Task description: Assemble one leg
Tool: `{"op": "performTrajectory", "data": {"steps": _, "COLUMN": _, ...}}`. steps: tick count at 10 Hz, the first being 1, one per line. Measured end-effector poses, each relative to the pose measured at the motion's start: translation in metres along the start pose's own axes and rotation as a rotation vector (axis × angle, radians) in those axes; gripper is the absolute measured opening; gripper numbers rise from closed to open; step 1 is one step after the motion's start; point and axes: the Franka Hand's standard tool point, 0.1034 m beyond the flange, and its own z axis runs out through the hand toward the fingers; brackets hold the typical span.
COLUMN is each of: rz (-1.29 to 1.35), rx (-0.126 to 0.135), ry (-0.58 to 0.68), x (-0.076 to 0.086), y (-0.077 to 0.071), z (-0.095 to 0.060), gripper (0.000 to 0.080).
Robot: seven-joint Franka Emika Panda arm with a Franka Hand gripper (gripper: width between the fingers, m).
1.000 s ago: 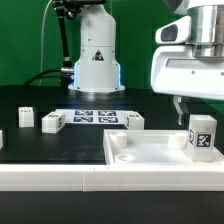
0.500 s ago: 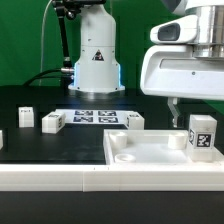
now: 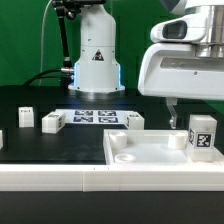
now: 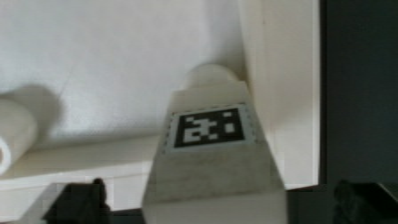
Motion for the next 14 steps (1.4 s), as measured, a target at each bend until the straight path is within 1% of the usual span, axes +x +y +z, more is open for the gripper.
{"op": "performTrajectory", "data": {"steps": 1, "rz": -0.015, "rx": -0.002, "ry": 0.000, "x": 0.0002, "y": 0.0005, "z": 0.0000, "gripper": 0.0390}}
{"op": "performTrajectory", "data": {"steps": 2, "rz": -0.014, "rx": -0.002, "ry": 0.000, "x": 0.0002, "y": 0.0005, "z": 0.0000, "gripper": 0.0390}}
{"op": "performTrajectory", "data": {"steps": 3, "rz": -0.014, "rx": -0.003, "ry": 0.000, "x": 0.0002, "y": 0.0007, "z": 0.0001, "gripper": 0.0290}}
{"op": "performTrajectory", "data": {"steps": 6, "rz": 0.000, "rx": -0.003, "ry": 0.000, "x": 0.0006, "y": 0.0020, "z": 0.0002, "gripper": 0.0290}}
{"op": "performTrajectory", "data": {"steps": 7, "rz": 0.039, "rx": -0.001, "ry": -0.001, "x": 0.0015, "y": 0.0059, "z": 0.0006, "gripper": 0.0290}}
{"op": "performTrajectory", "data": {"steps": 10, "rz": 0.421, "rx": 0.018, "ry": -0.008, "x": 0.0005, "y": 0.0056, "z": 0.0014, "gripper": 0.0290}}
{"op": "performTrajectory", "data": {"steps": 11, "rz": 0.506, "rx": 0.018, "ry": -0.009, "x": -0.0003, "y": 0.0037, "z": 0.0014, "gripper": 0.0290}}
{"op": "performTrajectory", "data": {"steps": 14, "rz": 0.823, "rx": 0.011, "ry": -0.010, "x": -0.0017, "y": 0.0051, "z": 0.0021, "gripper": 0.0290}}
